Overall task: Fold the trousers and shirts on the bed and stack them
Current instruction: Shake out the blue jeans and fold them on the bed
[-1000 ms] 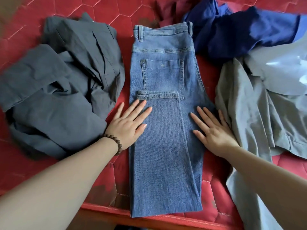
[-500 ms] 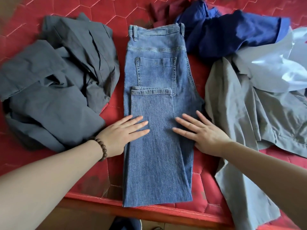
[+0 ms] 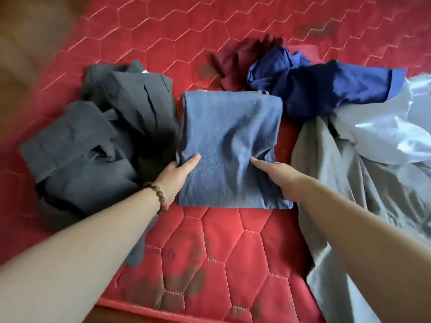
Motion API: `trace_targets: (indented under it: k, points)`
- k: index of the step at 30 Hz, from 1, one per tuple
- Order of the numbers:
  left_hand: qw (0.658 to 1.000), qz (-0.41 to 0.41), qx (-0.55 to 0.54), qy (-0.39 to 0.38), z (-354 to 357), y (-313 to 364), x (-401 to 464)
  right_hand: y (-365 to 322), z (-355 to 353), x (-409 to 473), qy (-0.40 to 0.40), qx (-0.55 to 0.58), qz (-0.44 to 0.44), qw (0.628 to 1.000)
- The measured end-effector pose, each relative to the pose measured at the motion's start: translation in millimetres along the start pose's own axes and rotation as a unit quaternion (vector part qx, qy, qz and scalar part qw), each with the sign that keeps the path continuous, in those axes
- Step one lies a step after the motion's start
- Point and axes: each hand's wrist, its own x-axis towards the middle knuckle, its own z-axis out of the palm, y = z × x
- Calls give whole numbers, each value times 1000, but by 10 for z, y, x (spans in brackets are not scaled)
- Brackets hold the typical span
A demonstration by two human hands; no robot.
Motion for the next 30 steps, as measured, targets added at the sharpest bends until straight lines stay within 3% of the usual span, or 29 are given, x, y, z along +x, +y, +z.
trace_targets:
  k: [3,8,12,17,20,24,27,30]
  points:
    - [998,2,-18,61,149,-95,62,53,128,196,85,39,-9,996]
    - [997,-17,9,71,121,-278,-110,394,90,107,45,-42,-78,995]
    - [998,-47,44,25,96,-358,-366,644,103,-55,3,-45,-27,999]
    - [997,28,7,68,62,59,-66,260,112,159,0,130,-70,989]
    - [994,56,44,86,163,186,93,109,225,266,28,112,-117,986]
    - [992,105,7,75,212,288,110,110,174,204,108,91,-218,966]
    - [969,155,107,159,284,339,223,5,137,261,140,48,-270,951]
    - [939,138,210,234,411,411,276,-75,194,447,175,-15,-240,955]
